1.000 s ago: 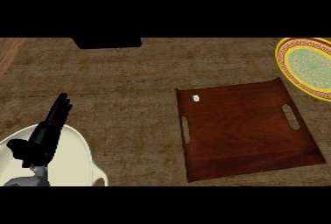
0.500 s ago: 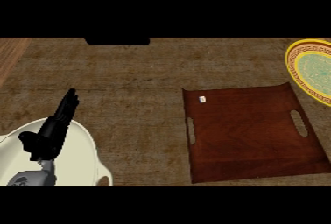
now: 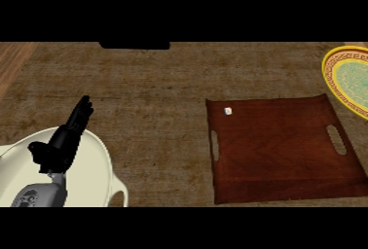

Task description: Pick the bell pepper from the tray and place it in the plate

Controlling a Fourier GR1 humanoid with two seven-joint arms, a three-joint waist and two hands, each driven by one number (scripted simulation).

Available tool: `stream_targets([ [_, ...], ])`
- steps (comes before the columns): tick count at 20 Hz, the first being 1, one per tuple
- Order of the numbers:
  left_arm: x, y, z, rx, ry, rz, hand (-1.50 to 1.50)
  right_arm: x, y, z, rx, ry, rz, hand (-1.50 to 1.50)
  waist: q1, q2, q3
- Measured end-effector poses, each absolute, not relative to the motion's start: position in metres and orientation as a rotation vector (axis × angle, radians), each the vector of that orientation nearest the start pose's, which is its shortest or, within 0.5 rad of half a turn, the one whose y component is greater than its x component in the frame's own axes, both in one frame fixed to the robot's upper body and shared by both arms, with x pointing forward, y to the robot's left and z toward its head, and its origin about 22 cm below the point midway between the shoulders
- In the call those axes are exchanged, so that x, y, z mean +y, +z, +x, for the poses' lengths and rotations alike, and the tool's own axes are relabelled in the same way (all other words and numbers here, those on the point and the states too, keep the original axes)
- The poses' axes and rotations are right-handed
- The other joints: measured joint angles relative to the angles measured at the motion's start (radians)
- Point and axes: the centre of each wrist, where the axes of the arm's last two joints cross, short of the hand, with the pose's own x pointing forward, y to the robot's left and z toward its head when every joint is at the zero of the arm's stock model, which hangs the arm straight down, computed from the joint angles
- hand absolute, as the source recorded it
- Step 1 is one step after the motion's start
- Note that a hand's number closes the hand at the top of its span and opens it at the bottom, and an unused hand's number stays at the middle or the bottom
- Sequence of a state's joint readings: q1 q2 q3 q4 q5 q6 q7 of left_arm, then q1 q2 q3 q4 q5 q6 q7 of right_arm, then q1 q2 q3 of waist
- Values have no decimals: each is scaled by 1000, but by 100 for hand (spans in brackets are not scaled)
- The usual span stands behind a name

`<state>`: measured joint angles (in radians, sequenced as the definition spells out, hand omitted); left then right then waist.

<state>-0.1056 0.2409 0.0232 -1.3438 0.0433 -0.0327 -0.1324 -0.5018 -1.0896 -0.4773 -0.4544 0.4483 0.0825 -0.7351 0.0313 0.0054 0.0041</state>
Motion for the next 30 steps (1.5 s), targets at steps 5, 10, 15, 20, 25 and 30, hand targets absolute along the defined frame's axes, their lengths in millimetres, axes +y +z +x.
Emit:
stream_targets([
  [5,293,-11,267,-1573,-175,122,0,-578,178,275,-1546,618,-1078,150,4,1,0],
  [10,293,-12,266,-1580,-170,137,0,-545,157,313,-1561,640,-1025,150,2,0,0],
  [15,290,-11,267,-1581,-172,124,0,-513,135,342,-1551,642,-1000,150,5,3,1],
  [20,293,-9,267,-1574,-181,119,0,-490,122,361,-1554,482,-947,-150,7,4,1],
  [25,290,-7,267,-1579,-184,115,0,-478,117,371,-1482,394,-944,-150,15,9,2],
  [30,288,-5,269,-1568,-189,120,0,-472,108,373,-1477,290,-882,-150,16,11,2],
])
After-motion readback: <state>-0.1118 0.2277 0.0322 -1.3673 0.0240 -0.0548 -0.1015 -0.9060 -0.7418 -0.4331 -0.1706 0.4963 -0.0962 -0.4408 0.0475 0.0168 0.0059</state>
